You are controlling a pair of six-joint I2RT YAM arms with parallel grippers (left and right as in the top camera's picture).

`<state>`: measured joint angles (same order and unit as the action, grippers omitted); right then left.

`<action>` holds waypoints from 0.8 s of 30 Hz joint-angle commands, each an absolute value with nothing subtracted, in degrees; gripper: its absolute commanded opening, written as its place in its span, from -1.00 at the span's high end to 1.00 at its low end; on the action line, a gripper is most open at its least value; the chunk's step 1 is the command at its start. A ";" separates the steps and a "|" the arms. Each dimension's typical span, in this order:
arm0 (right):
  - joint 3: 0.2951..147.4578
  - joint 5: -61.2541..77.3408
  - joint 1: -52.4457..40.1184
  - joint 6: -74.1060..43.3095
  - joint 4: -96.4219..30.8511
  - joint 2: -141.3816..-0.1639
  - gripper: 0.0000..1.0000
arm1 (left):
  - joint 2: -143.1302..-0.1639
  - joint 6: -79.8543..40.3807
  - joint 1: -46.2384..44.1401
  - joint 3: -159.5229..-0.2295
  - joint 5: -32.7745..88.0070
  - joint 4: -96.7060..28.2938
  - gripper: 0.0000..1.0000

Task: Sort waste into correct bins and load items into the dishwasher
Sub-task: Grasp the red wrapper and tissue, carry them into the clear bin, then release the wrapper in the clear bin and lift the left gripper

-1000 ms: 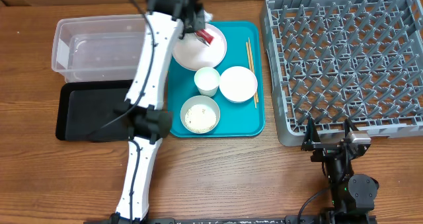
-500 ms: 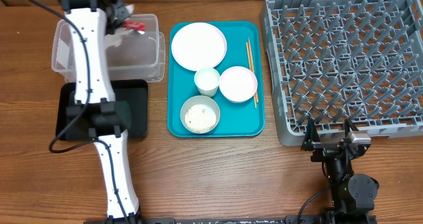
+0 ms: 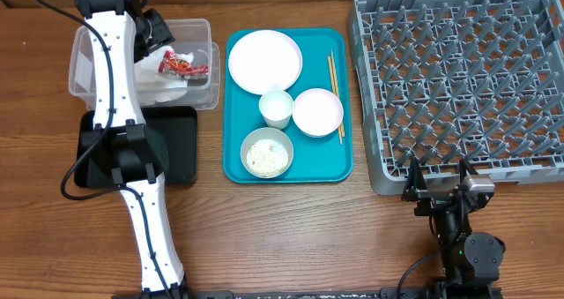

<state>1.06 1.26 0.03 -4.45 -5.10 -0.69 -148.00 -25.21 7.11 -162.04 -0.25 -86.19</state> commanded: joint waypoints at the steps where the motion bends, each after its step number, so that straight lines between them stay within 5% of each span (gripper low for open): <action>1: 0.45 1.32 0.38 -4.51 -4.67 -0.16 -1.00 | -147.20 -21.32 6.72 -168.72 2.46 -89.12 -0.36; 6: 0.45 1.32 0.38 -4.54 -4.67 -0.16 -1.00 | -147.20 -16.03 6.31 -178.76 7.42 -96.84 -0.27; 10: 0.45 1.32 0.38 -4.54 -4.67 -0.16 -1.00 | -143.17 -13.32 4.71 -179.52 15.84 -96.82 -0.40; 24: 0.45 1.32 0.38 -4.54 -4.67 -0.16 -1.00 | -130.45 -12.21 -7.05 -179.35 14.61 -96.82 -0.62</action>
<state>1.06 1.26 0.03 -4.47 -5.13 -0.69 -132.22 -13.32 -5.34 -178.32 14.02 -96.66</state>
